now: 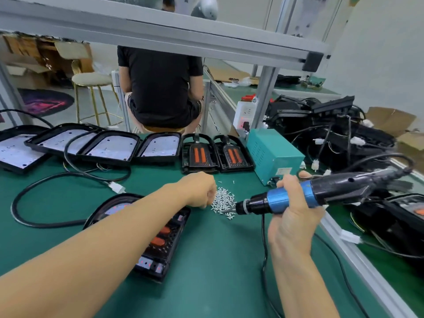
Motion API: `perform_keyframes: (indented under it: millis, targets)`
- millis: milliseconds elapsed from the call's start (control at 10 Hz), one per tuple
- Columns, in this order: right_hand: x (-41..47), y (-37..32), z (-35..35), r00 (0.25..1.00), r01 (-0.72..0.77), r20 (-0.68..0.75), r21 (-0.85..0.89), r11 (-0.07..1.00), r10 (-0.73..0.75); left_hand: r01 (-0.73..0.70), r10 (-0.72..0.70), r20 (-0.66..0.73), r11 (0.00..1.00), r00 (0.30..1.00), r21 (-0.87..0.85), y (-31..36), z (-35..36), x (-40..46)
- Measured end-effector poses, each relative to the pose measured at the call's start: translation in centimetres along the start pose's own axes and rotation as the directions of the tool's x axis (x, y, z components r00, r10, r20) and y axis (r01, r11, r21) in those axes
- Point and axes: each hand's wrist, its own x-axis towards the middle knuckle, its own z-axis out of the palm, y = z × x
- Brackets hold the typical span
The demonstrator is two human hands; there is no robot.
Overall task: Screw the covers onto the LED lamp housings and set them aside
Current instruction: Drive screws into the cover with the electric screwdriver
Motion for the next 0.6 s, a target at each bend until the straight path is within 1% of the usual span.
perform_keyframes:
  millis: [100, 200, 300, 400, 500, 600]
  targets:
    - [0.4, -0.3, -0.1, 0.999, 0.002, -0.034, -0.07, 0.998, -0.004, -0.029, 0.029, 0.018, 0.999, 0.999, 0.014, 0.1, 0.0, 0.3]
    - [0.8, -0.4, 0.1, 0.999, -0.017, -0.031, -0.032, 0.999, 0.016, -0.011, 0.013, 0.029, 0.998, 0.999, -0.068, 0.0, 0.0, -0.1]
    - [1.1, 0.2, 0.0, 0.998, -0.058, -0.028, -0.018, 0.998, 0.057, 0.046, -0.037, 0.047, 0.981, 0.998, -0.188, -0.7, -0.1, -0.2]
    - [1.6, 1.2, -0.1, 0.997, -0.079, -0.022, 0.032, 0.996, 0.08, 0.079, -0.072, 0.049, 0.981, 0.996, -0.175, -1.7, -0.1, -0.6]
    - [2.1, 2.6, -0.1, 0.997, -0.074, -0.024, 0.056, 0.996, 0.075, 0.083, -0.078, 0.036, 0.98, 0.996, -0.179, -2.1, 0.3, -0.3]
    - [2.4, 3.9, 0.1, 0.997, -0.044, -0.055, 0.046, 0.998, 0.047, 0.093, -0.089, 0.031, 0.983, 0.996, -0.16, -1.8, 0.5, -0.2]
